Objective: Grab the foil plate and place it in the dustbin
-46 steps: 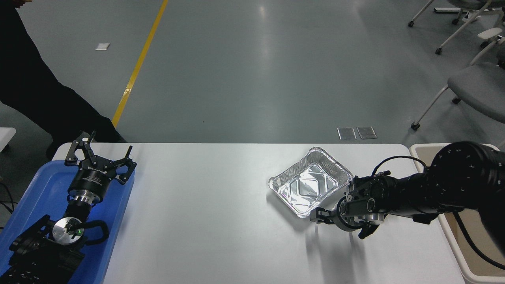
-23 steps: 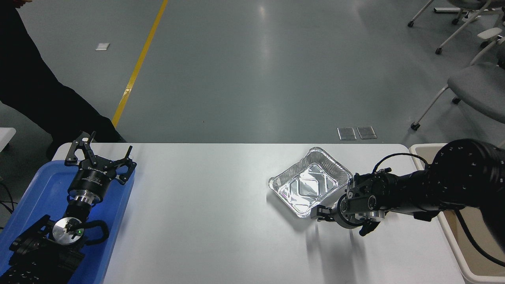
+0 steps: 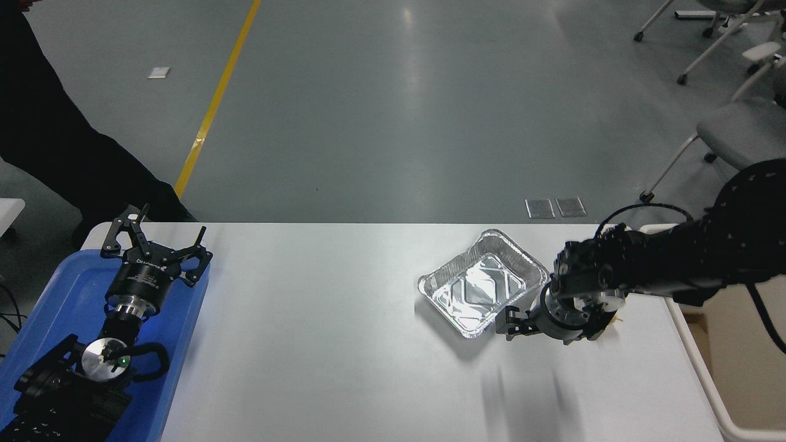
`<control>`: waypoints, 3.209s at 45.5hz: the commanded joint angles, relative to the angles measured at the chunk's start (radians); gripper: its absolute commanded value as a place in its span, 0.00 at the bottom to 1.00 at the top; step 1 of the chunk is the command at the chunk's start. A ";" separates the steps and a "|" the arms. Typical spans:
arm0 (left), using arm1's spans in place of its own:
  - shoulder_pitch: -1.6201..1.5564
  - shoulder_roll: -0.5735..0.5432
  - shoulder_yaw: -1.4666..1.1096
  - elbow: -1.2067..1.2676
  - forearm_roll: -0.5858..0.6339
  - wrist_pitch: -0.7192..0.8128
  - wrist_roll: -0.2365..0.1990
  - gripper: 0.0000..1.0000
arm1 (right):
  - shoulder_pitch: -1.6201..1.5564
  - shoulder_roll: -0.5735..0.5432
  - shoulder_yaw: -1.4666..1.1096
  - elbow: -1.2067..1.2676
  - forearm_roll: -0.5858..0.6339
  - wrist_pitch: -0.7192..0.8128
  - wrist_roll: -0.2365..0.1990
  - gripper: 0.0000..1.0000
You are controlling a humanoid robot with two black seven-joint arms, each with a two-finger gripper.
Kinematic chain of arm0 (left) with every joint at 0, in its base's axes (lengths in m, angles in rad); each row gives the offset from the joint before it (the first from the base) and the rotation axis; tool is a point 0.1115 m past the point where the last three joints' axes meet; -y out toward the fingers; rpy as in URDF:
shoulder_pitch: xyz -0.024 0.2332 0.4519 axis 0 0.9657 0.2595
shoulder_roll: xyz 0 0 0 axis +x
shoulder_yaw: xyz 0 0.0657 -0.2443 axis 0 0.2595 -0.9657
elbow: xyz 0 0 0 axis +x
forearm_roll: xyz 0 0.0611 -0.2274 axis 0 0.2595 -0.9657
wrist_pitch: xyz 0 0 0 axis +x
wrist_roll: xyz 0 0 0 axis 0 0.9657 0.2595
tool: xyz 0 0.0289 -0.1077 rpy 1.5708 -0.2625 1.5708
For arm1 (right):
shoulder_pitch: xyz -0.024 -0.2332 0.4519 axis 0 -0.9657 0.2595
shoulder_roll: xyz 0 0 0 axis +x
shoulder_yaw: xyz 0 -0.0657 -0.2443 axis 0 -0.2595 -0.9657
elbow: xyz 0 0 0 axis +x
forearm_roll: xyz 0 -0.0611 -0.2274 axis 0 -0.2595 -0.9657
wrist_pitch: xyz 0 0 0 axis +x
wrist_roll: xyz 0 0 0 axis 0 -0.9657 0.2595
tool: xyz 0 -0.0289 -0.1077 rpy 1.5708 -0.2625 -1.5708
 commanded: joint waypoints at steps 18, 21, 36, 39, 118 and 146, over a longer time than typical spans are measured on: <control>0.000 0.000 -0.001 0.000 0.000 0.000 0.000 0.99 | 0.673 -0.225 -0.021 0.294 0.147 0.380 0.001 1.00; 0.000 0.000 -0.001 0.000 0.000 0.000 0.000 0.99 | 0.677 -0.219 -0.023 0.294 0.152 0.380 0.001 1.00; -0.003 0.000 0.002 0.000 0.001 0.000 0.003 0.99 | 0.627 -0.170 -0.046 0.259 0.158 0.322 0.001 0.98; -0.003 0.000 0.002 0.000 0.001 0.000 0.003 0.99 | 0.570 -0.173 -0.035 0.234 0.181 0.264 0.001 0.98; -0.005 0.000 0.003 -0.001 0.001 0.000 0.005 0.99 | -0.507 0.117 0.157 -0.579 0.561 -0.310 0.000 0.24; -0.006 0.000 0.003 -0.001 0.001 0.000 0.005 0.99 | -0.453 0.117 0.171 -0.495 0.561 -0.293 0.004 0.00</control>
